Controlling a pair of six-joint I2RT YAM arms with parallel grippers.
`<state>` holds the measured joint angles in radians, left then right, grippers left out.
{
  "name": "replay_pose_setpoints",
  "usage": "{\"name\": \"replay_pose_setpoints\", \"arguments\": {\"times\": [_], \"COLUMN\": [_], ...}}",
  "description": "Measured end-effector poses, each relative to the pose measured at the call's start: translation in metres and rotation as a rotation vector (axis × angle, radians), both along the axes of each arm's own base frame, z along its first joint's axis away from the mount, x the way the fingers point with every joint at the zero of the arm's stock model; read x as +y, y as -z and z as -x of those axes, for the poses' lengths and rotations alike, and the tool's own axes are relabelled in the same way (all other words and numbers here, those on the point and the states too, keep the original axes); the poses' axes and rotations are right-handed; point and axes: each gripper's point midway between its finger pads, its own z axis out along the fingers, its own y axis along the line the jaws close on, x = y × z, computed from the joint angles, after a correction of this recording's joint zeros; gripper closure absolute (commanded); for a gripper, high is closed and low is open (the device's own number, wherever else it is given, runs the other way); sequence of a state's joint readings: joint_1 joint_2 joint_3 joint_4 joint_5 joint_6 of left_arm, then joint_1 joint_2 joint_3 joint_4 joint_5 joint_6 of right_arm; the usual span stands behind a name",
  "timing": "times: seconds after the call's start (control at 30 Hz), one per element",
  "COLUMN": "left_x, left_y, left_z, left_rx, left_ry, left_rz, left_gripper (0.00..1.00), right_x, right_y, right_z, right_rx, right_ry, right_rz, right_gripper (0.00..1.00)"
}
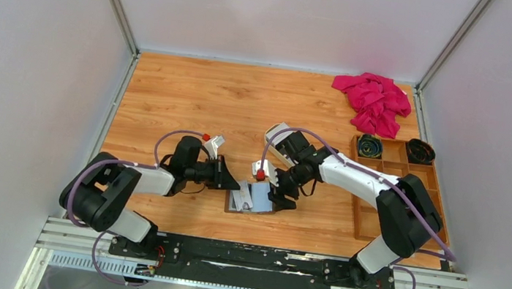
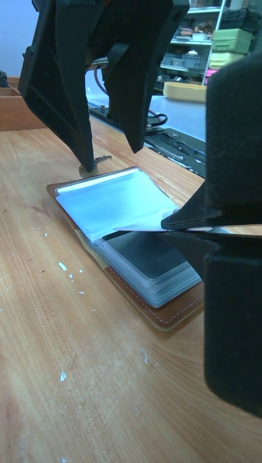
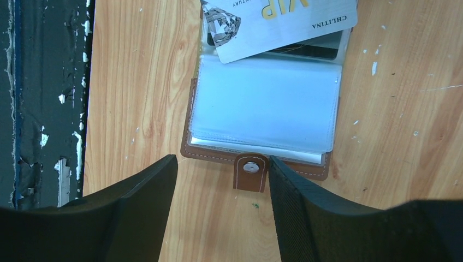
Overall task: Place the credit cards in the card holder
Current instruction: Insert the credit card into the card holder.
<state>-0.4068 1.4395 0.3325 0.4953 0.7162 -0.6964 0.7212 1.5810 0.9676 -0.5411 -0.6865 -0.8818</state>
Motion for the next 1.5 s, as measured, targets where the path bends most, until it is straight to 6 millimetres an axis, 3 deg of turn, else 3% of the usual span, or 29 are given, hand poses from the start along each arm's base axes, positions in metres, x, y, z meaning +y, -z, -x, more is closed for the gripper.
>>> {"name": "replay_pose_setpoints", "arguments": {"times": [1.5], "left_x": [-0.016], "left_y": [0.015], "left_z": [-0.002], "left_rx": [0.096], "left_ry": [0.002], "left_rz": [-0.020], "left_gripper": [1.00], "right_x": [0.001], "right_y": [0.010], "right_z": [0.004], "right_rx": [-0.002], "right_ry": [-0.011], "right_rz": [0.050], "right_gripper": [0.39]}}
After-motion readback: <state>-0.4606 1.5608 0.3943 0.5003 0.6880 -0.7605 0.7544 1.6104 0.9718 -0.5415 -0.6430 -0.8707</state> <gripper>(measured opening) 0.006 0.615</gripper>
